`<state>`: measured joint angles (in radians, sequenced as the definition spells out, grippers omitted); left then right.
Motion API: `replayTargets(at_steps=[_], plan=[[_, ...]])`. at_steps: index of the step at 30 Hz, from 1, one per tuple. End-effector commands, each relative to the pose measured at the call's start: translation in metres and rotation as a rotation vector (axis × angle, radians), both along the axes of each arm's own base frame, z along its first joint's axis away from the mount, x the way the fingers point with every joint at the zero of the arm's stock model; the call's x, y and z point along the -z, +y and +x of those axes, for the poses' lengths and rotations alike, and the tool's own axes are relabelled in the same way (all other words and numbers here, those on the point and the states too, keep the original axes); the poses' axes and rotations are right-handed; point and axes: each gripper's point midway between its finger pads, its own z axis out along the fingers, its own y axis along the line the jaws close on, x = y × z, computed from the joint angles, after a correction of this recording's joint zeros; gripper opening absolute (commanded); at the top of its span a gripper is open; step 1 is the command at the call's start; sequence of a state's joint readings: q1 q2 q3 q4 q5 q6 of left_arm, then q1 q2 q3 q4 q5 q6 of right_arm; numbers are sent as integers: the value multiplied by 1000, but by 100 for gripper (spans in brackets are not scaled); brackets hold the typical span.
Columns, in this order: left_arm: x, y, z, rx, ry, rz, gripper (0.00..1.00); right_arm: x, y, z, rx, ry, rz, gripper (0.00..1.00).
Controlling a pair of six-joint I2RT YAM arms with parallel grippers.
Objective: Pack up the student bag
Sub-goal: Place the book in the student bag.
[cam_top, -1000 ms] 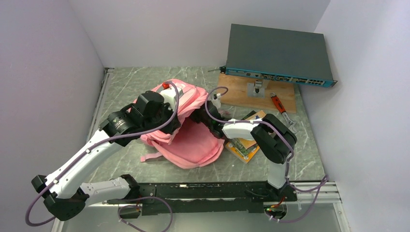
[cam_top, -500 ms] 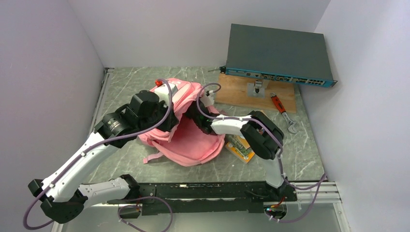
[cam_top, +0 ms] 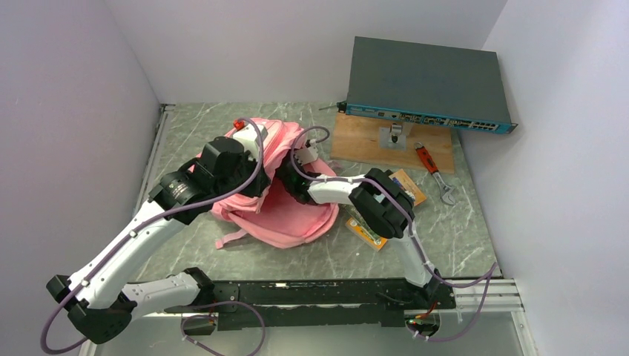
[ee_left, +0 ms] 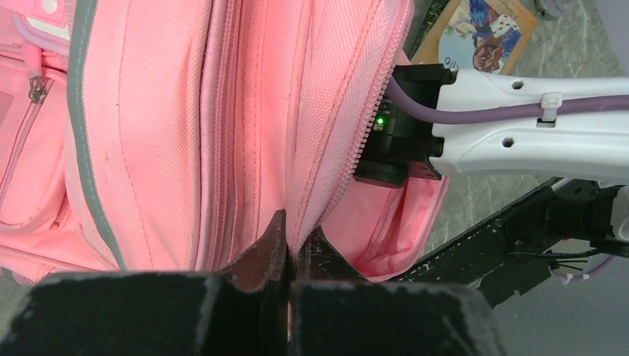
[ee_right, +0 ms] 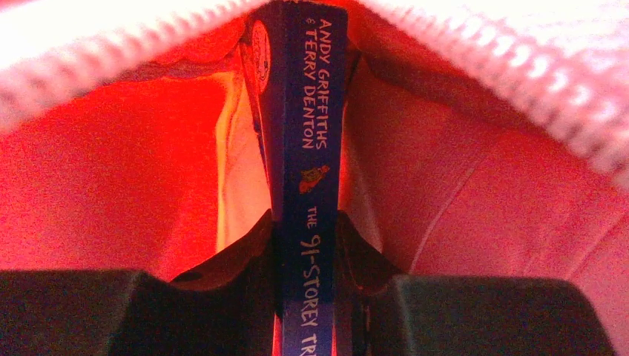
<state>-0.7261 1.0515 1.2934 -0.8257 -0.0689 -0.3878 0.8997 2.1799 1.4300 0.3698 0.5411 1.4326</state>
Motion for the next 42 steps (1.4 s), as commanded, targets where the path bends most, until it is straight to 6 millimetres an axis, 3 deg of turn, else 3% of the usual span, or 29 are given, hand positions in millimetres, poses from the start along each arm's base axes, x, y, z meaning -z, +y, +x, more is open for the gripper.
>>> replayTargets(at_steps=[1, 3, 4, 5, 8, 9, 17, 22, 25, 29, 33, 36, 38, 42], plan=[[-52, -22, 8, 38, -128, -205, 0, -1, 8, -8, -17, -76, -53, 23], [-48, -14, 11, 17, -134, -191, 0, 18, 4, -24, -73, -49, -72, 34], [-47, -9, 12, 6, -137, -187, 0, 23, 4, -31, -105, -45, -49, 35], [-45, -4, 13, -6, -140, -181, 0, 26, 1, -37, -136, -61, -49, 31], [-42, 9, 18, -46, -153, -175, 0, 40, -10, -53, -179, -38, -41, 0], [-40, 12, 20, -57, -154, -175, 0, 36, -9, -56, -189, -37, -12, 0], [-37, -6, 19, 5, -99, -256, 0, -20, 0, -44, -101, -5, 71, 0], [-53, -16, 9, 75, -84, -310, 0, -33, 5, -50, -65, 29, 140, 0], [-58, -26, 1, 138, -81, -371, 0, -24, 11, -53, -80, 66, 173, 0], [-57, -40, -9, 197, -24, -456, 0, -9, 14, -42, -23, 71, 130, 0], [-51, -35, -8, 171, -12, -437, 0, 7, 8, -19, 43, 71, 112, 0], [-48, -32, -9, 159, -16, -428, 0, 14, 14, -10, 38, 69, 90, 0], [-44, -29, -8, 151, -16, -417, 0, 13, 22, -9, -2, 47, 101, 3], [-37, -18, -1, 111, -32, -369, 0, 17, 26, -25, -96, 30, 76, 25]])
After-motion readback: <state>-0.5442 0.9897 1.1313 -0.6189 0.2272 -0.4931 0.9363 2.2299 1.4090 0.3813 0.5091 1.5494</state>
